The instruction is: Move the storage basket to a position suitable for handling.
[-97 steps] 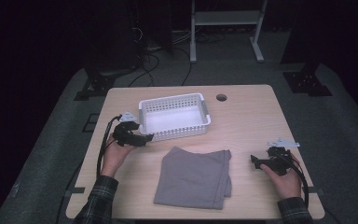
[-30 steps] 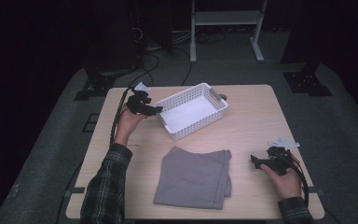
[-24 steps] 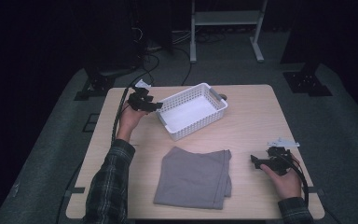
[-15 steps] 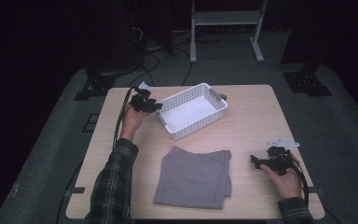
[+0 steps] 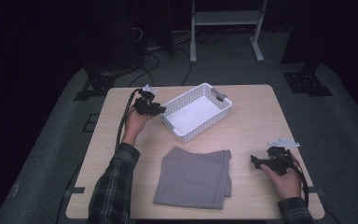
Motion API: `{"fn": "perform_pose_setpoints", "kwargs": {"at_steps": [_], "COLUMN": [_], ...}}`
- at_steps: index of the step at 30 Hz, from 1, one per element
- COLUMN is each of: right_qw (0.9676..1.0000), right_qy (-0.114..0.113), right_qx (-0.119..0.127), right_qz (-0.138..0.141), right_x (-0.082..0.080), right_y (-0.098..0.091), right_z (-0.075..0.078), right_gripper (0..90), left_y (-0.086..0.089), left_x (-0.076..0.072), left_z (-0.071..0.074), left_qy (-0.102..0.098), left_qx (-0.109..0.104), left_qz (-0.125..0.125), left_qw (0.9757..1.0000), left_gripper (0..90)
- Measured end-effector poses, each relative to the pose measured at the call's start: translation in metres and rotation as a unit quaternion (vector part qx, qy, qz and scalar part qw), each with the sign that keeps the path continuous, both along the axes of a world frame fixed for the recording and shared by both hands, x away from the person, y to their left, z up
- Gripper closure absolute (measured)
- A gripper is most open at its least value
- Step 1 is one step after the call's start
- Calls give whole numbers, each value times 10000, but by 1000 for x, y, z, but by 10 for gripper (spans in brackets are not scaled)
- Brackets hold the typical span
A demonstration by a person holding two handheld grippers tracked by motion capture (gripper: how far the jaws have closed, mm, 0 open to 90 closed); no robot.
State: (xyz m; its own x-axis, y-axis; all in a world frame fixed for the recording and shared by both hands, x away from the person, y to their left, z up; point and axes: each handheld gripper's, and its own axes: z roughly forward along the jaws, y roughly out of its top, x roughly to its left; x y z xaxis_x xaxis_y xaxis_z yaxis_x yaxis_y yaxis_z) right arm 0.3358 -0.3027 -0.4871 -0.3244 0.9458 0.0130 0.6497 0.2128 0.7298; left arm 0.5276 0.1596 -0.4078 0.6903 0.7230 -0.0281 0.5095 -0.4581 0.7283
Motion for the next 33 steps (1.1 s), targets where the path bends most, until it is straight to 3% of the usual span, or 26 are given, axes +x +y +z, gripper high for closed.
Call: {"fn": "perform_pose_setpoints", "kwargs": {"at_steps": [7, 15, 20, 29, 31, 32, 33], "right_qw": [10000, 10000, 10000, 10000, 10000, 10000, 10000], "right_qy": [1, 2, 3, -4, -8, 52, 52], "right_qx": [-1, -1, 0, -2, -1, -15, -15], "right_qz": [0, 13, 13, 1, -32, -74, -74], "right_x": [0, 0, 0, 0, 0, 0, 0], "right_y": [0, 0, 0, 0, -1, -1, -1], "right_z": [0, 0, 0, 0, 1, 3, 3], "right_gripper": [94, 94, 94, 99, 139, 208, 208], "left_y": [-15, -35, -48, -73, -72, -68, -68], "left_x": [-7, -17, -22, -33, -34, -35, -35], "left_z": [1, -4, -5, -11, -11, -7, -7], "left_qy": [106, 252, 294, 344, 341, 310, 310], "left_qx": [0, -330, -257, -350, -372, -486, -486], "left_qz": [-169, -321, -498, -754, -754, -707, -707], "left_qw": [9998, 9986, 9980, 9959, 9959, 9958, 9958], "left_gripper": [574, 572, 565, 533, 523, 485, 460]}}
